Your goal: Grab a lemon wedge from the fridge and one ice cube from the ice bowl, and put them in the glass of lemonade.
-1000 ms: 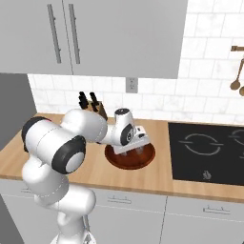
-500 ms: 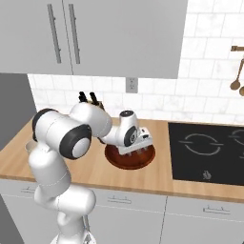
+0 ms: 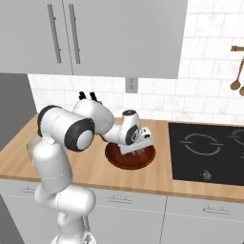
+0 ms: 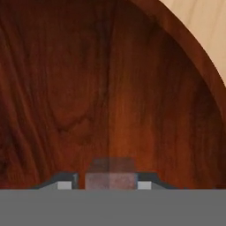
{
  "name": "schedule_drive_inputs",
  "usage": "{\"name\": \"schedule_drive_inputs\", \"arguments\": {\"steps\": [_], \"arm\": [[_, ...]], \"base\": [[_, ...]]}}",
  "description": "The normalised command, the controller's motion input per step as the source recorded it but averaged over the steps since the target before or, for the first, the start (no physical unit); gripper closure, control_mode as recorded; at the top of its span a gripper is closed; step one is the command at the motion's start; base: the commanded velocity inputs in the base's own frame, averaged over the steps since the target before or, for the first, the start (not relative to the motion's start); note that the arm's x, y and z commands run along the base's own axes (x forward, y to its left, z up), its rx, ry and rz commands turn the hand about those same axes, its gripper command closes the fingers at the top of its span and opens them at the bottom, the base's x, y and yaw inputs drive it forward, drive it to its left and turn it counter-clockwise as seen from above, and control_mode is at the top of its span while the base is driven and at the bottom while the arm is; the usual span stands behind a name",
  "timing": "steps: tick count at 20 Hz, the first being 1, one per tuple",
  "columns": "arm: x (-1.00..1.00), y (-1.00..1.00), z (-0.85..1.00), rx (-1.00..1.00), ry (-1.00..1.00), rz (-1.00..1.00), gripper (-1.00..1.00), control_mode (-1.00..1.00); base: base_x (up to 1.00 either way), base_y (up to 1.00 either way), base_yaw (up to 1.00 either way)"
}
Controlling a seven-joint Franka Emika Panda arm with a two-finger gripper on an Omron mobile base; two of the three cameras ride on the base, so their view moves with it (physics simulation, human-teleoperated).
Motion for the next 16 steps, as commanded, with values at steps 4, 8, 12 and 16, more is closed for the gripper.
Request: {"name": "schedule_drive_inputs", "arguments": {"steps": [4,8,12,16], "arm": [[-0.21,-0.04,-0.16,0.0,0.06,-0.09,1.0,-1.0],[-0.1,0.02,0.05,0.0,0.0,0.0,1.0,-1.0],[-0.69,0.24,0.59,0.01,-0.19,0.0,1.0,-1.0],[-0.68,0.39,0.91,0.34,-0.14,0.0,1.0,-1.0]], "base": [[0.0,0.0,0.0],[0.0,0.0,0.0],[0.0,0.0,0.0],[0.0,0.0,0.0]]}}
